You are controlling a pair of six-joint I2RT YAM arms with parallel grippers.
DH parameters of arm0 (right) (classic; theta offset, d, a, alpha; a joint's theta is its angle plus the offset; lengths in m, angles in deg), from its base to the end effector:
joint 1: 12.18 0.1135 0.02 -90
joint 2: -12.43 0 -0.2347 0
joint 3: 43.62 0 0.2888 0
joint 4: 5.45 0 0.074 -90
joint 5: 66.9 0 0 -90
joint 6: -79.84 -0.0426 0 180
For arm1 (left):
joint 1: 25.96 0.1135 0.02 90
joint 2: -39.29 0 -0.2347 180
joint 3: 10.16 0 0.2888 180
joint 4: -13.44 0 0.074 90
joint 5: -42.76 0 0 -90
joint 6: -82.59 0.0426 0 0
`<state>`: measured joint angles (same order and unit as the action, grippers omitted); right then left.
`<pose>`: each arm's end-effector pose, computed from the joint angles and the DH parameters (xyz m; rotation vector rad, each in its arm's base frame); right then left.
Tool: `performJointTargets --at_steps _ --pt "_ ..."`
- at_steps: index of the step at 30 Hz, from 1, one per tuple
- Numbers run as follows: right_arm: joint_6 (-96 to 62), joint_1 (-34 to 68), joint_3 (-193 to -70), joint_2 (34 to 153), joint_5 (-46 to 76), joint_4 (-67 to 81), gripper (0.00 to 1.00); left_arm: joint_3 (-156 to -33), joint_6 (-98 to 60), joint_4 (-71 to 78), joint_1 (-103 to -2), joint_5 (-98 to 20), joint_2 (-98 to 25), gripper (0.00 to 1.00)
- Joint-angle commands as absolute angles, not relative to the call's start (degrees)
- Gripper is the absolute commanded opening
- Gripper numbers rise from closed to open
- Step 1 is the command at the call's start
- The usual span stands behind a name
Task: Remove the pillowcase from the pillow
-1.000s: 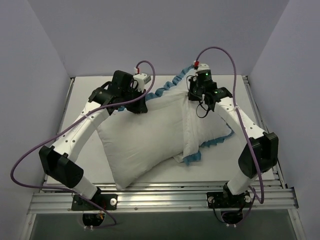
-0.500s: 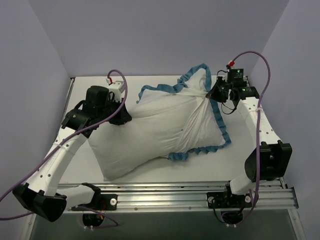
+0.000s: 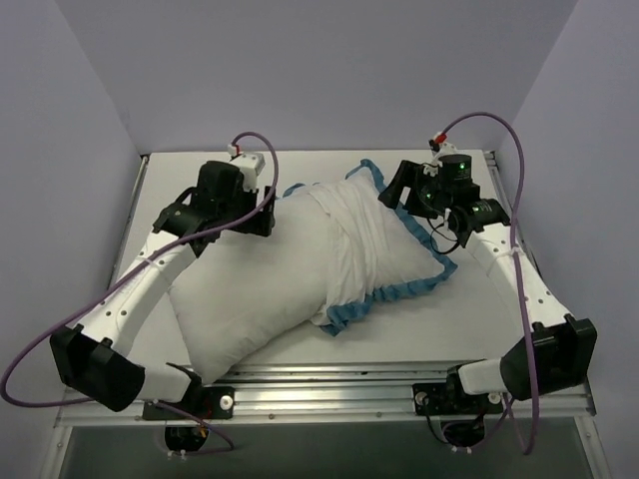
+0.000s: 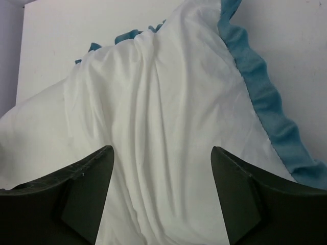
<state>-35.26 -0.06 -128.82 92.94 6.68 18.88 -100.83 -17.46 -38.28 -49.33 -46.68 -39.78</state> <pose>0.3664 0.0910 0.3300 0.0234 1.9636 0.7066 0.3189 -0.1382 0.3269 0.2709 2.2750 -0.3171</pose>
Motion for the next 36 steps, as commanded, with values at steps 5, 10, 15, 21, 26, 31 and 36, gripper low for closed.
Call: performJointTargets --at_steps 5,10,15,21,26,31,36 --pt "-33.3 2.5 -115.5 77.1 3.2 23.1 0.78 -96.4 -5.4 -34.1 -74.7 -63.7 -29.8 0.94" --pt "-37.4 4.3 -105.7 71.3 -0.3 20.3 0.78 -87.1 -9.4 -33.9 -86.5 -71.0 -29.3 0.96" --pt "-39.1 4.5 -103.0 73.8 -0.7 14.4 0.78 -83.5 -14.9 -32.6 -95.0 -74.7 -35.1 0.97" --pt "-38.9 4.7 -104.4 76.5 -1.2 12.2 0.78 -80.5 -20.5 -29.1 -96.1 -86.3 -43.6 0.97" --pt "-37.4 5.1 -103.5 74.2 -1.5 13.6 0.78 -80.4 -22.6 -25.6 -94.6 -89.0 -50.1 0.56" --pt "-36.0 5.8 -100.9 71.1 -1.0 15.6 0.78 -82.1 -21.0 -22.5 -92.1 -86.6 -50.9 0.03" --pt "-36.2 8.9 -96.8 68.6 0.0 15.6 0.78 -85.5 -19.5 -22.4 -89.2 -81.3 -46.1 0.02"
